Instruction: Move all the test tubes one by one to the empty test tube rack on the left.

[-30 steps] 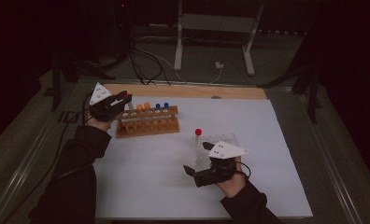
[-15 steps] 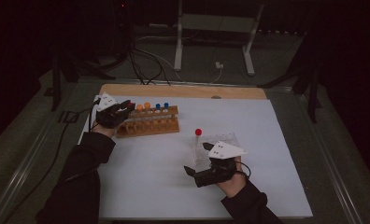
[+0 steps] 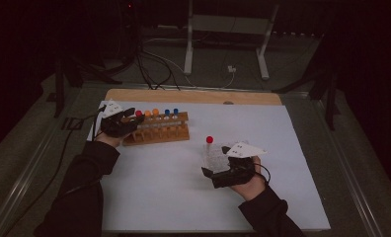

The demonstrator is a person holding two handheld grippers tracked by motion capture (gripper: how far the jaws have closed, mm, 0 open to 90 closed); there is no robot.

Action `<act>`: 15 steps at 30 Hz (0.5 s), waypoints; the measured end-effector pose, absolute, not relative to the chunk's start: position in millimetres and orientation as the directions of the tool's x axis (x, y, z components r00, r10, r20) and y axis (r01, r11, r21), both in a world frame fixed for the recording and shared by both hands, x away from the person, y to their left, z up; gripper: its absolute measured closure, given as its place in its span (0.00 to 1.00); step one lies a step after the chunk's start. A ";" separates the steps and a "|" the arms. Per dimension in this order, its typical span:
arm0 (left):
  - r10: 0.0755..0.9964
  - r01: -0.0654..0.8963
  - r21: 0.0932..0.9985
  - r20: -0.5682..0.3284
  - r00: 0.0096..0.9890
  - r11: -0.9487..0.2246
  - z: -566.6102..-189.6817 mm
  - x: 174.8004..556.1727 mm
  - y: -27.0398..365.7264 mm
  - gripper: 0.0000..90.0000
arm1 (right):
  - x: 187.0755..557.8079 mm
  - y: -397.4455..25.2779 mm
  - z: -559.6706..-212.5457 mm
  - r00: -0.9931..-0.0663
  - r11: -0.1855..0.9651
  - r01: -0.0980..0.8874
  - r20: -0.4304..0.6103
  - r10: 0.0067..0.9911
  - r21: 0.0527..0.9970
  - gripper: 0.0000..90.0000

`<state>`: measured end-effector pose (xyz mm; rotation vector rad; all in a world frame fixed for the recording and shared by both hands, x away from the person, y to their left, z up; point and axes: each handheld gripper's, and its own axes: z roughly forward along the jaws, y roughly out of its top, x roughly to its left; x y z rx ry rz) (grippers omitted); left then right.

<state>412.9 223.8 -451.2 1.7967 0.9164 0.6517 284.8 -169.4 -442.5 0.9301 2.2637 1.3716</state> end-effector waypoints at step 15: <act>0.652 0.264 0.938 -0.057 0.756 -0.225 -442.0 342.4 221.7 0.02 | 334.0 -162.5 -462.8 -0.624 0.364 0.455 -0.001 0.782 0.813 0.67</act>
